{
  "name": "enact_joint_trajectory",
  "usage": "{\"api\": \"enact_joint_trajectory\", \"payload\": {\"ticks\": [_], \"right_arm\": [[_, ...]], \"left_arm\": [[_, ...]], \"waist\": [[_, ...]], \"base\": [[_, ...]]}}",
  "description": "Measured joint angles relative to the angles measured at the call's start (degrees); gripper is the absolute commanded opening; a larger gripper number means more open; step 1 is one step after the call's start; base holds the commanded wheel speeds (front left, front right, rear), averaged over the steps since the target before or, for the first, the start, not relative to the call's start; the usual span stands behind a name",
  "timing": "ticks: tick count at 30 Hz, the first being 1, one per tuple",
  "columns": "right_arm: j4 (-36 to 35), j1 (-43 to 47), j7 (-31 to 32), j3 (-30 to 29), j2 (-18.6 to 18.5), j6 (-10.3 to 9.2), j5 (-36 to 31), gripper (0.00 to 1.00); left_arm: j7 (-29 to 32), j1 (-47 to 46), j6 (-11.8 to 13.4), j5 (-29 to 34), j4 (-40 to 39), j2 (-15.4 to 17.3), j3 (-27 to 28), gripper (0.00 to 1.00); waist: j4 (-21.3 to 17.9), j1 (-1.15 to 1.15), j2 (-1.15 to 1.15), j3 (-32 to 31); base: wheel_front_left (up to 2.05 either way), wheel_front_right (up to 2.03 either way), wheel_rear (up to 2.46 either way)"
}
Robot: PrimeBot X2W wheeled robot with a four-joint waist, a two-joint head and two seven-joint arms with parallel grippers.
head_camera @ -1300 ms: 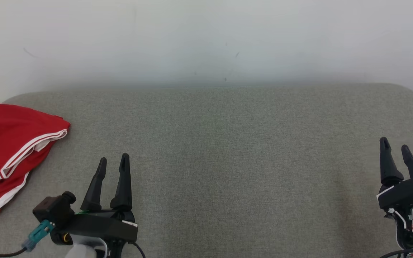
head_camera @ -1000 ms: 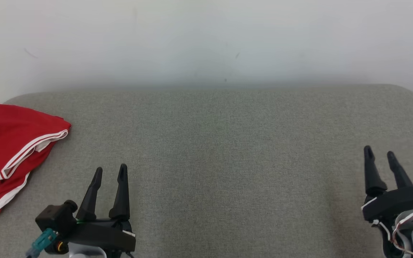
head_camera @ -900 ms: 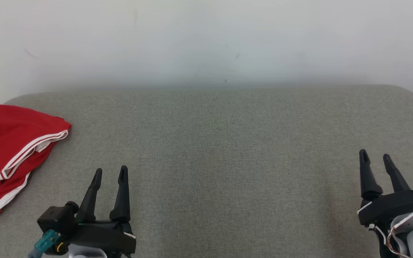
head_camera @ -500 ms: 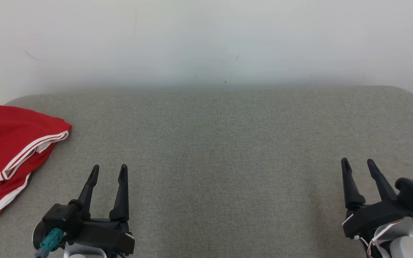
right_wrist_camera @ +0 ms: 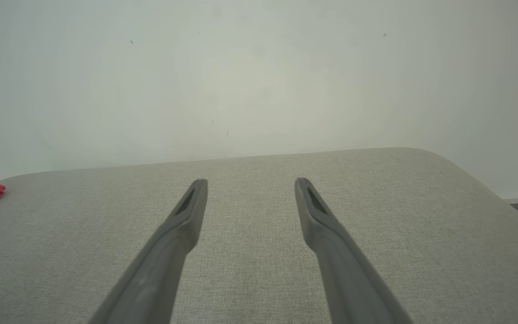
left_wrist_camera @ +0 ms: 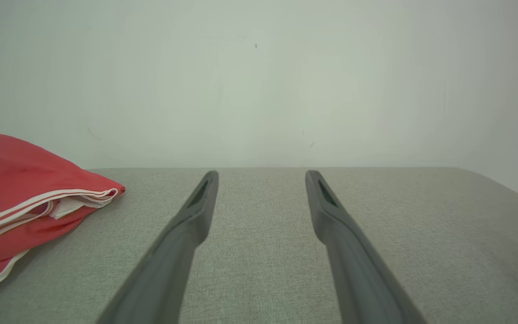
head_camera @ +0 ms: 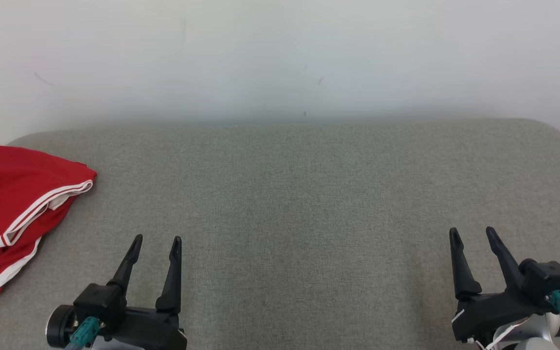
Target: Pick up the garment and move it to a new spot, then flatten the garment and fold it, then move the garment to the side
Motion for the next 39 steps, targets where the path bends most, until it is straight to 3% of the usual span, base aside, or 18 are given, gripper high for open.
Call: {"api": "enact_joint_trajectory", "payload": {"ticks": [18, 39], "right_arm": [[-4.7, 4.7, -2.8, 1.3, 2.8, 0.0, -5.2, 1.0], [-6.3, 6.9, -3.3, 0.4, 4.7, 0.0, -7.3, 1.0]], "left_arm": [[2.0, 3.5, 3.0, 5.2, -2.5, -0.7, 3.3, 1.0], [2.4, 5.3, 3.8, 7.6, -4.0, -0.6, 4.1, 1.0]], "waist": [[-0.4, 0.0, 0.0, -0.7], [-0.4, 0.0, 0.0, -0.7]], "base": [[0.0, 0.0, 0.0], [0.0, 0.0, 0.0]]}}
